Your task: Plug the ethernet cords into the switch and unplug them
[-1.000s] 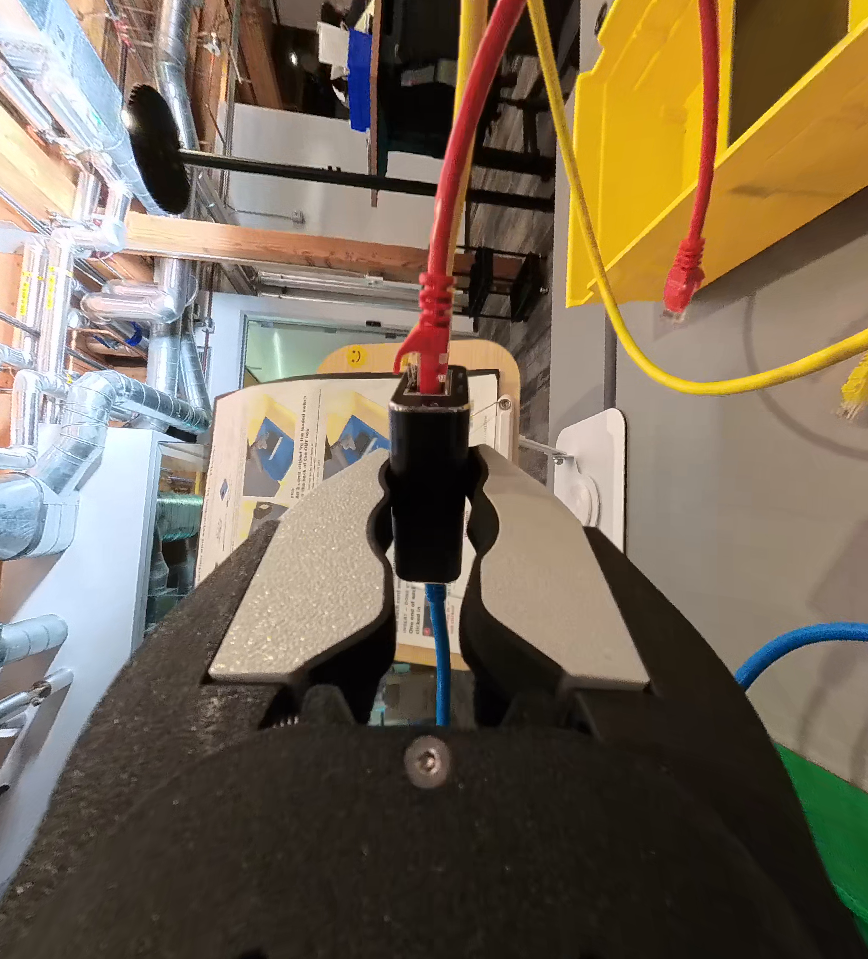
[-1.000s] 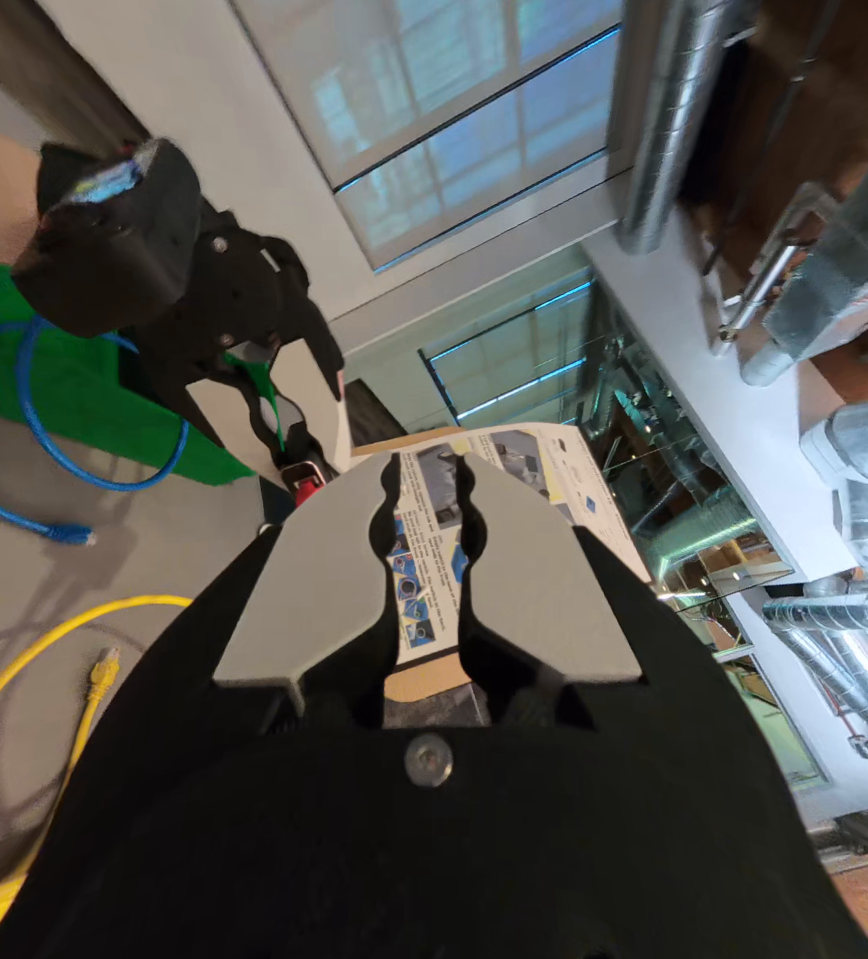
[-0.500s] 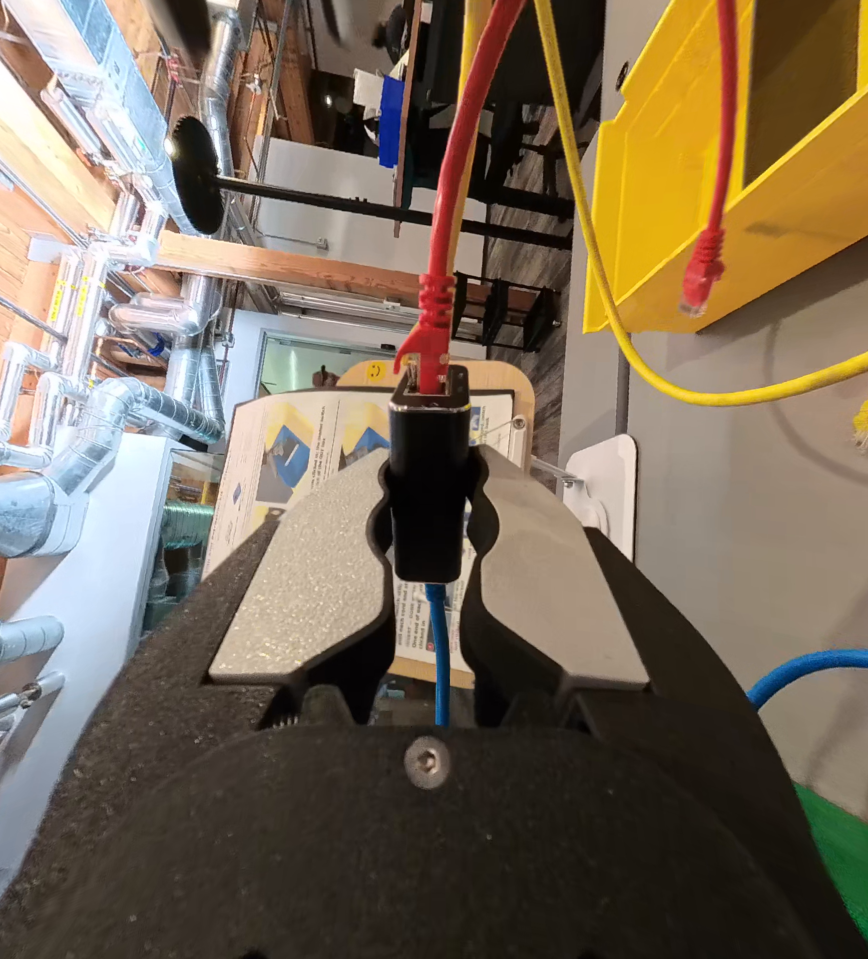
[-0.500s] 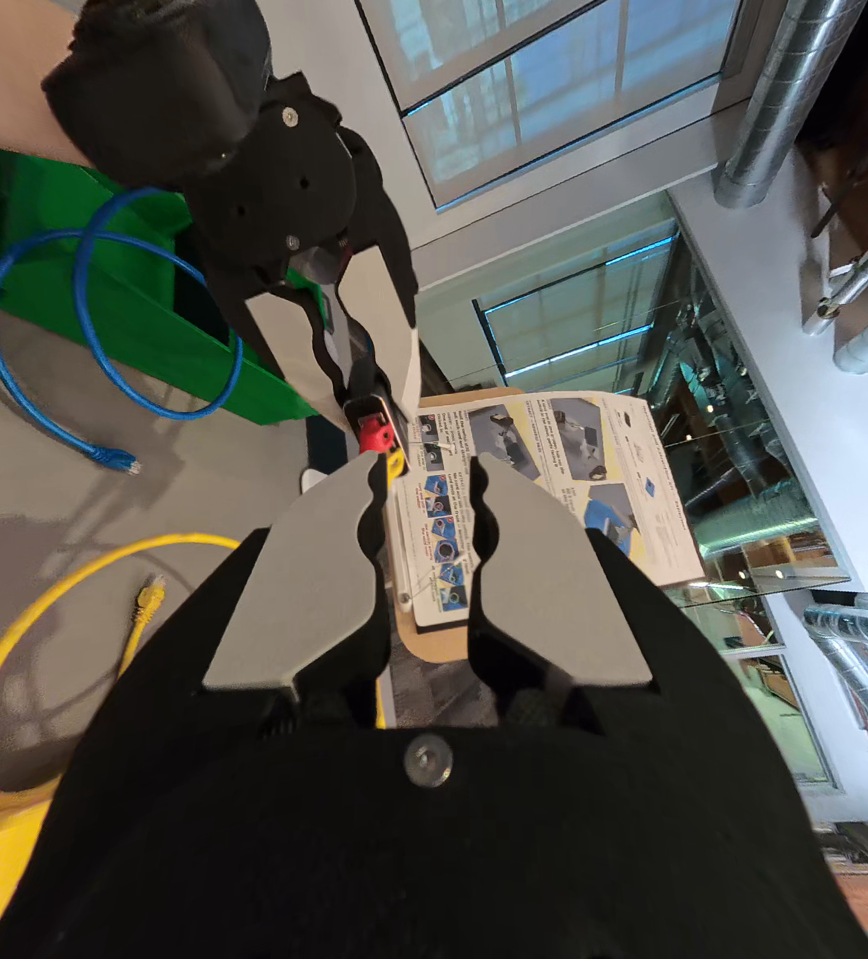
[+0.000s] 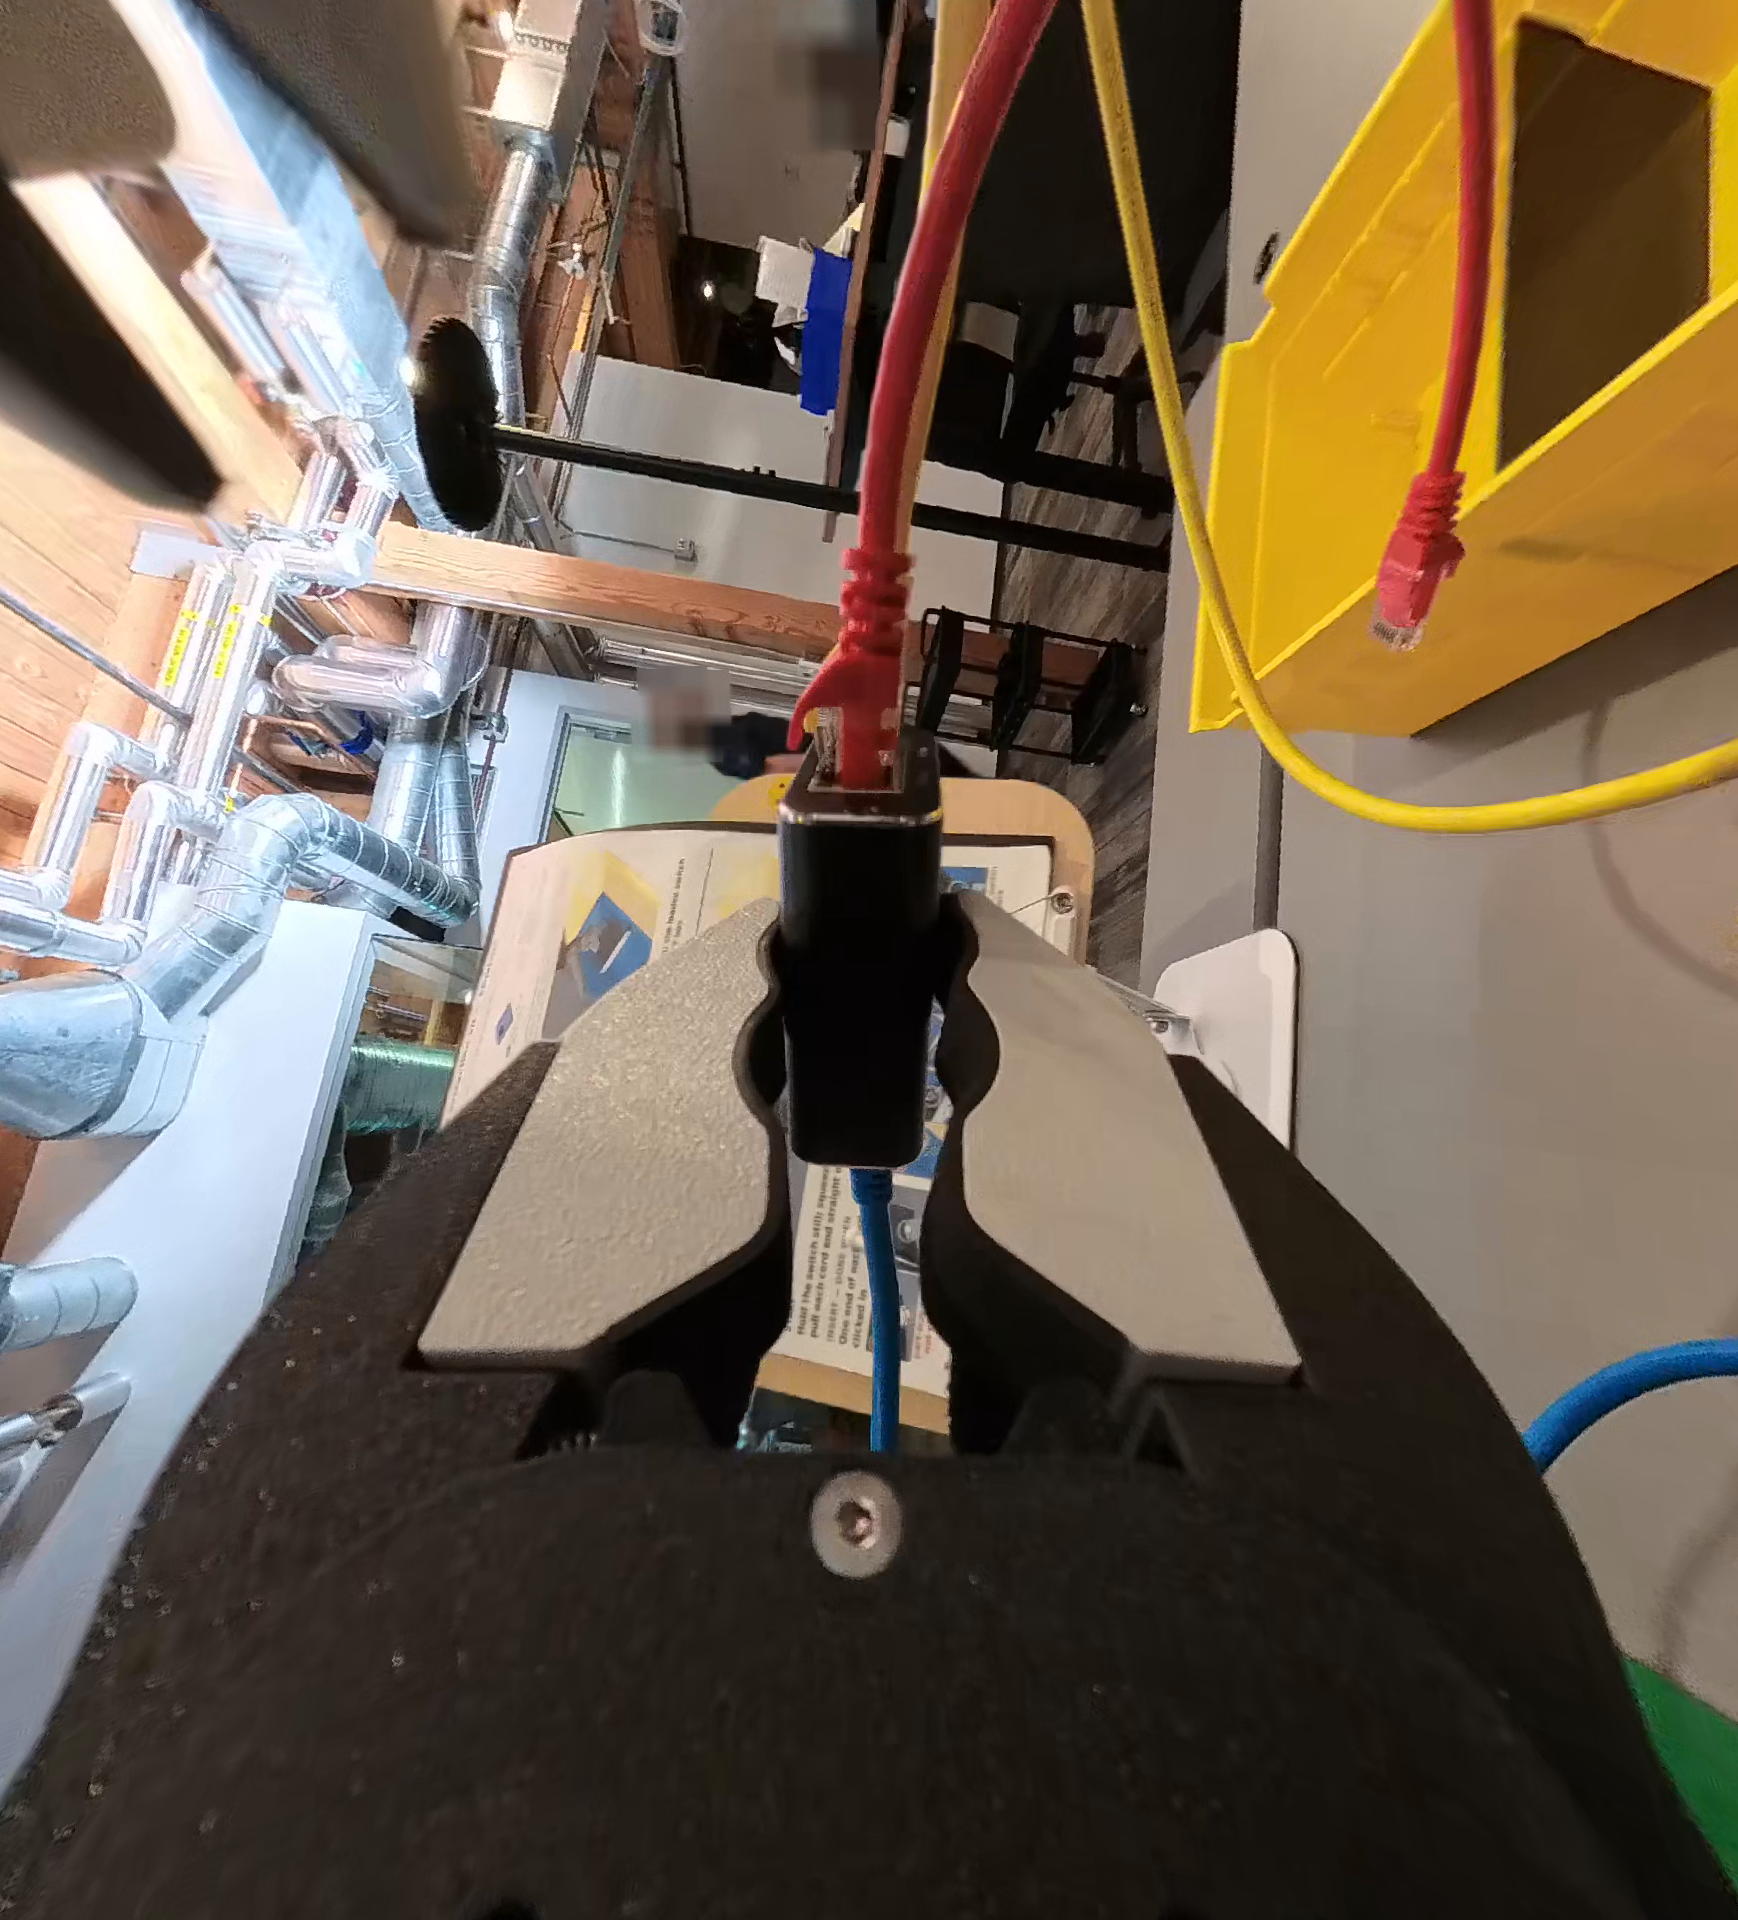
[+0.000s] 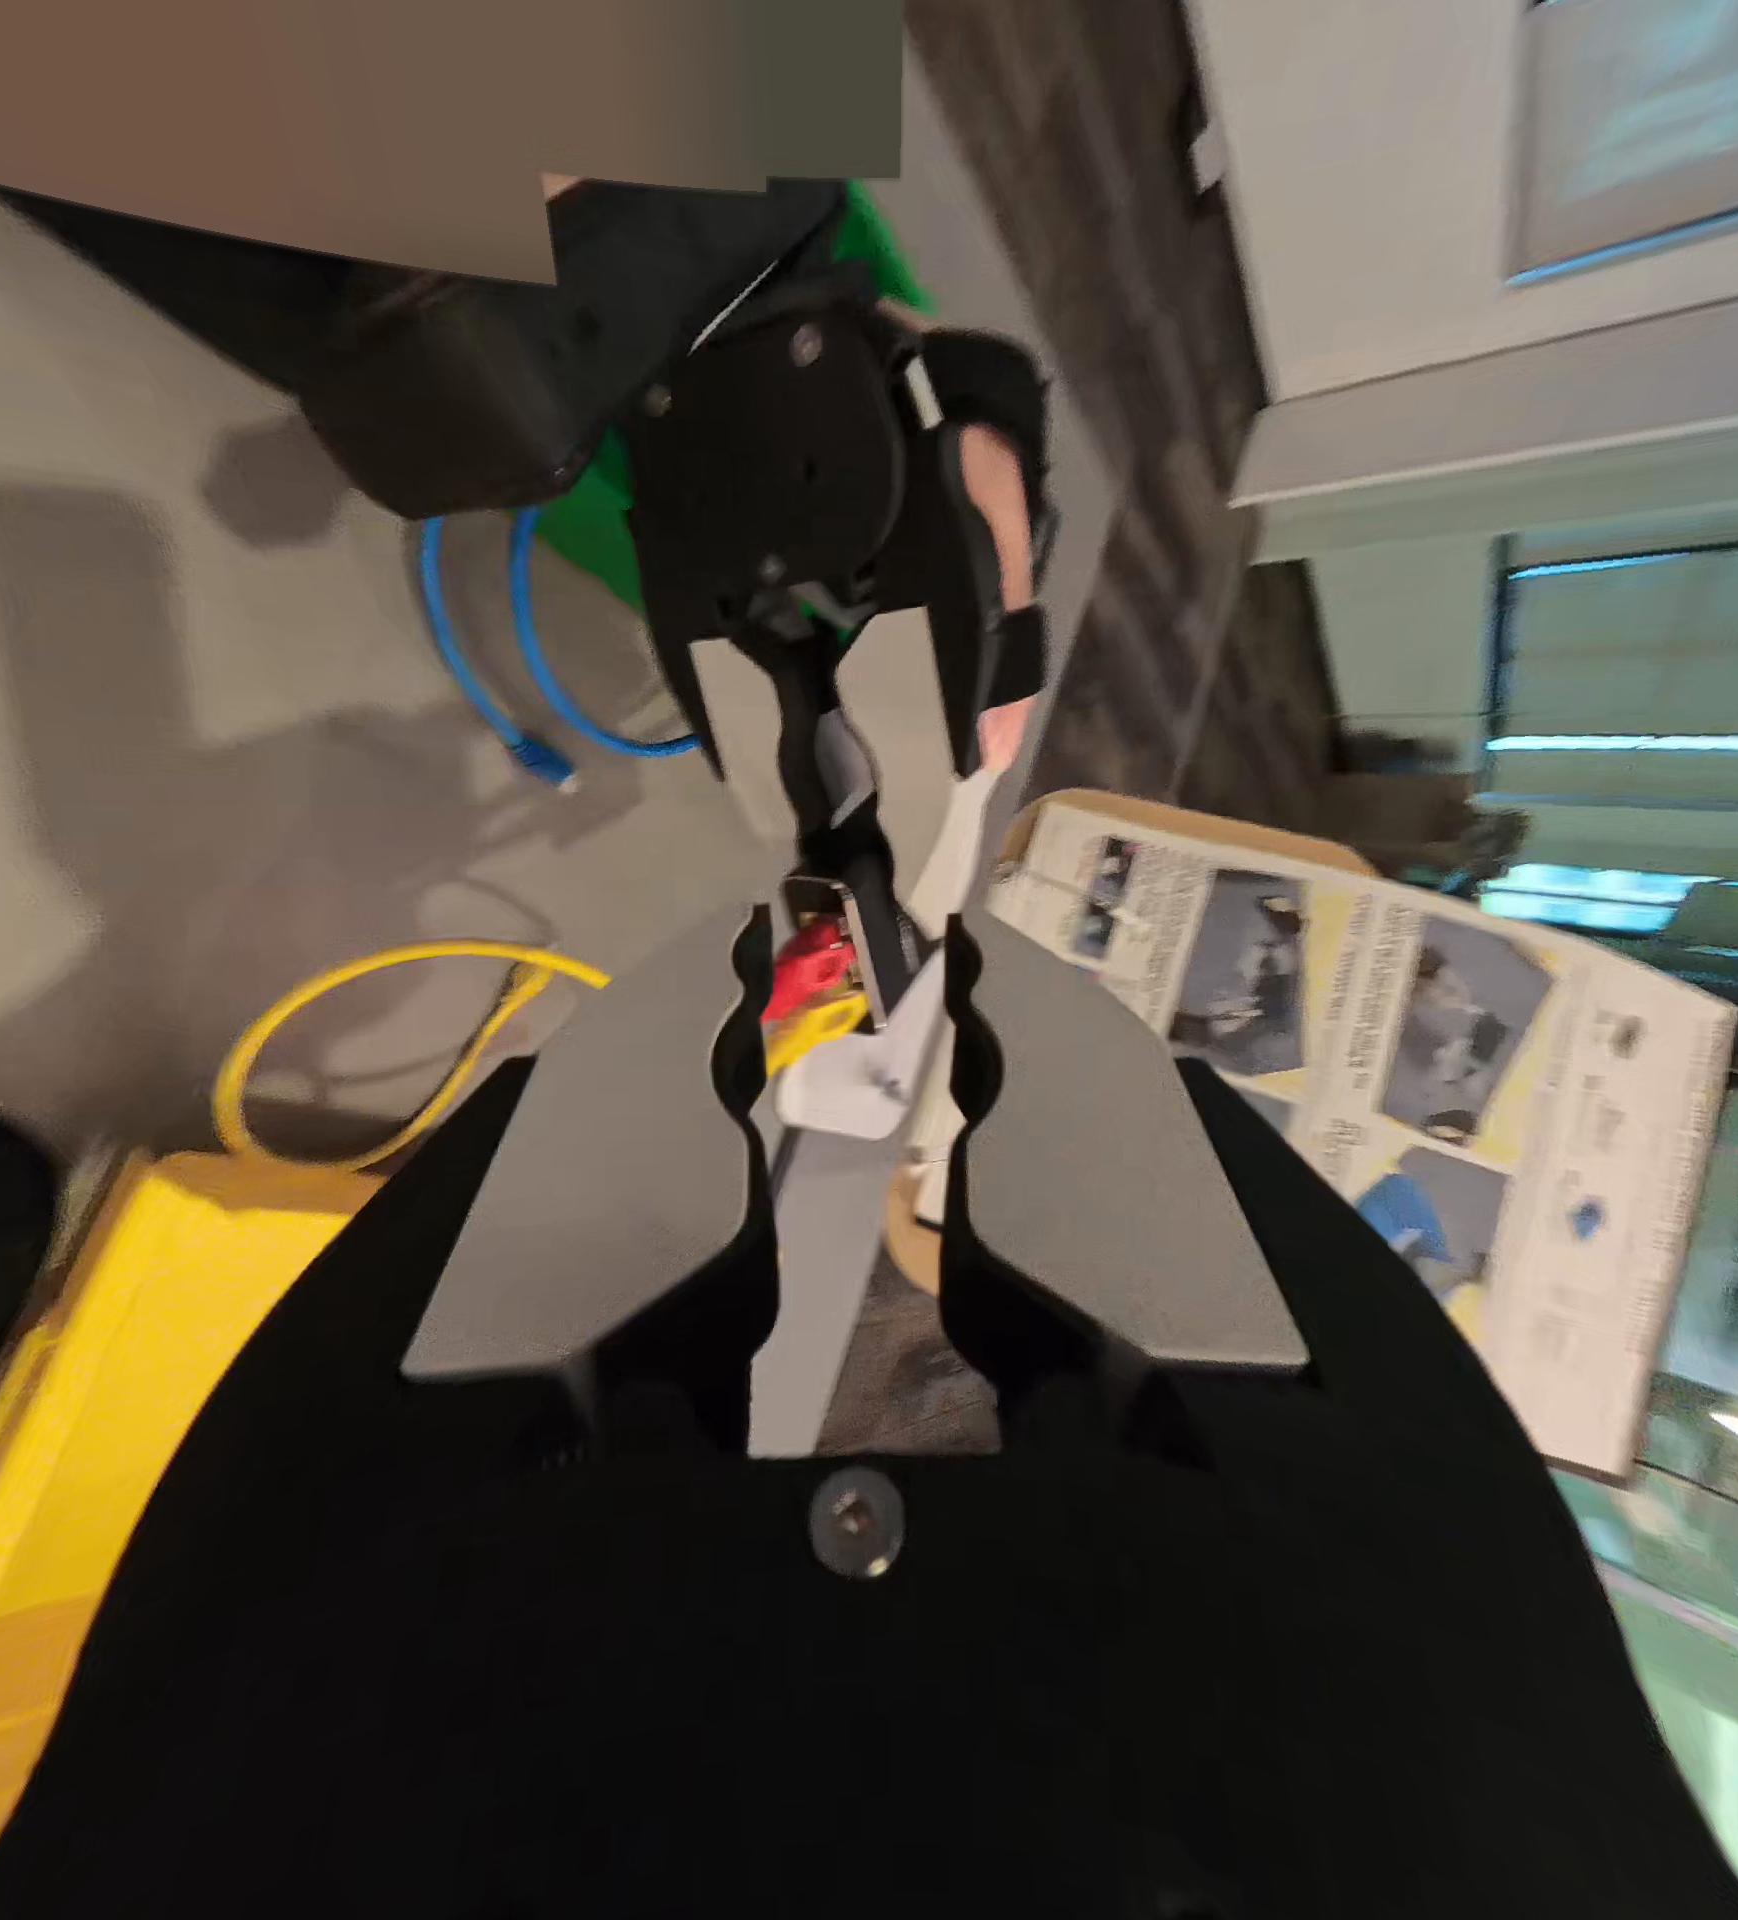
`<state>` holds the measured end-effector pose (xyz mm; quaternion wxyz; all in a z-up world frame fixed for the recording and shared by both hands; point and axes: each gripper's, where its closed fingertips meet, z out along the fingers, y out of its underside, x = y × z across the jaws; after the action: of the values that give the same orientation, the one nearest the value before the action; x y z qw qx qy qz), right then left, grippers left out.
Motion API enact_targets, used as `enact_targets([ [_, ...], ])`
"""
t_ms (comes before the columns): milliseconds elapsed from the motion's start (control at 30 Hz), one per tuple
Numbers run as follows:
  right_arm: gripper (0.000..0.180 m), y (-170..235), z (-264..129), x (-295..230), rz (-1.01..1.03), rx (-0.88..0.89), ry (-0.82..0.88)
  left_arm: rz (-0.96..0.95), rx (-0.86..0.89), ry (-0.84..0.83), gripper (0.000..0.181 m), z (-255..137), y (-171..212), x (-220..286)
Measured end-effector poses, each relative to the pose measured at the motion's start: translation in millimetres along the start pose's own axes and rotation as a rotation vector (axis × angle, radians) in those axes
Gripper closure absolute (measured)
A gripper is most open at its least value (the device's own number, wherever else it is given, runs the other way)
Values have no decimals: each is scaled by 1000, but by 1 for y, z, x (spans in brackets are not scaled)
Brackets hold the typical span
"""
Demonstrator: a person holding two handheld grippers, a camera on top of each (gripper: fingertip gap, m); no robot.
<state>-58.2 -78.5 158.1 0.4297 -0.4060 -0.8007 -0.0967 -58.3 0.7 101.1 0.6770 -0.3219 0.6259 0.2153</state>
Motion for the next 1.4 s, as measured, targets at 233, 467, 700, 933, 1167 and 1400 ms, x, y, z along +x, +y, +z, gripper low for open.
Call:
enact_targets([
  [233, 139, 24, 28, 1, 38, -211, 82, -32, -4, -14, 156, -4, -1, -7],
  [467, 155, 20, 31, -3, -12, -281, 188, -75, 30, -11, 156, -8, -6, -12],
  [700, 150, 27, 35, -2, -50, -384, 252, -65, 1, -12, 156, -6, -3, -12],
  [933, 148, 24, 38, -7, -43, -434, 245, -65, -21, -23, 156, -6, -1, -15],
  [1167, 155, 30, 35, 1, -100, -420, 302, -89, 52, -46, 157, -13, -14, -22],
  [1400, 162, 26, 29, 2, -149, -374, 380, -90, 55, -53, 156, -14, -15, -24],
])
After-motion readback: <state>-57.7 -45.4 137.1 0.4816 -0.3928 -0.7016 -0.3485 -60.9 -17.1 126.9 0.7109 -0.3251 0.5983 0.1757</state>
